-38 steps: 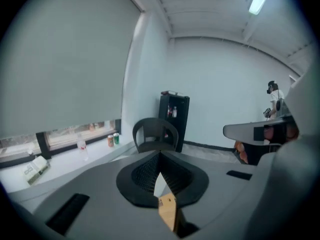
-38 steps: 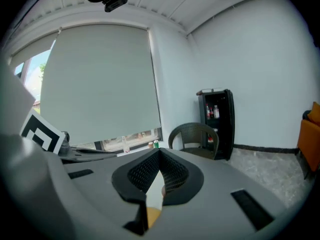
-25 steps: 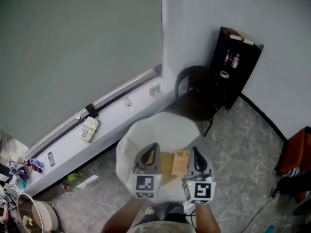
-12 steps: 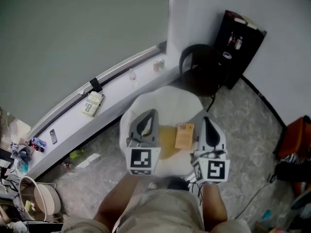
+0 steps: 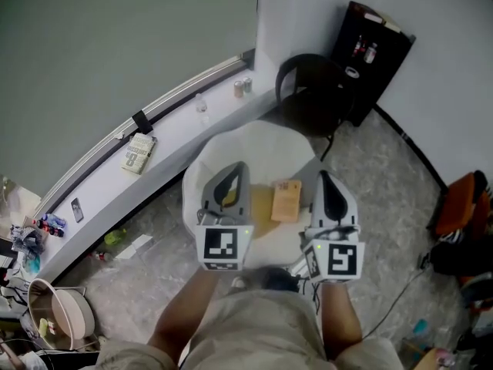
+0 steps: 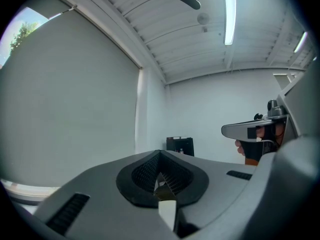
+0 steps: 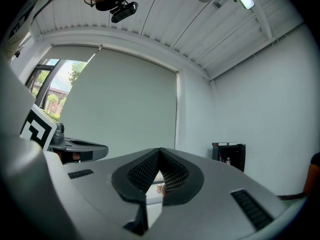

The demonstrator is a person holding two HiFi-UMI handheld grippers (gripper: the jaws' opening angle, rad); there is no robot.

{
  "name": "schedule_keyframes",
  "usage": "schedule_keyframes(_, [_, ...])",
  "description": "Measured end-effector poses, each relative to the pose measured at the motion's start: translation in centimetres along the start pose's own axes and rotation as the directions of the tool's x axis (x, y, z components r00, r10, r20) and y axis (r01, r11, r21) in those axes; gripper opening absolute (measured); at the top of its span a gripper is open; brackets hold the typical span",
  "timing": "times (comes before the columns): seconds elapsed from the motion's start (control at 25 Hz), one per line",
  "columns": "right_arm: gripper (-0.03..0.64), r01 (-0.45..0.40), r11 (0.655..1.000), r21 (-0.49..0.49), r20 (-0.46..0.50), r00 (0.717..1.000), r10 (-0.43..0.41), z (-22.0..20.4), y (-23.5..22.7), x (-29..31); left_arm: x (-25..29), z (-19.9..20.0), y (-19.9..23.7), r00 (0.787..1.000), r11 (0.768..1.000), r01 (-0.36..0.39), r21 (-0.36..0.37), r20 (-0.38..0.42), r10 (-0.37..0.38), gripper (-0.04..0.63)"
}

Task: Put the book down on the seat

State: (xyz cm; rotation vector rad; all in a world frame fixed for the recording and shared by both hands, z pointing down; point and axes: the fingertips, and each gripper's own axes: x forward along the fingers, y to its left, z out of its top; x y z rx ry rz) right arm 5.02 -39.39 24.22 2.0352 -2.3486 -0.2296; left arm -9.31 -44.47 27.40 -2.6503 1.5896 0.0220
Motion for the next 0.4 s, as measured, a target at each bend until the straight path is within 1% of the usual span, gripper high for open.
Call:
schedule_keyframes(0.08, [0.002,0.002,1.000,-0.001,-0.004,1.000,-0.002,-0.1,0.2,-0.2,-0.2,-0.4,0.0,1.000,1.000,0.000,-0.007,-0.005,0.000,0.006])
schedule_keyframes(0.4, [0.002,0.019,1.000,-0.001,-0.015,1.000,-0.019,-0.9,0.0,-0.8,-0.6,-1.6,-0.5,1.000,1.000,0.009,0.007,-0.020,-0.009,0.006])
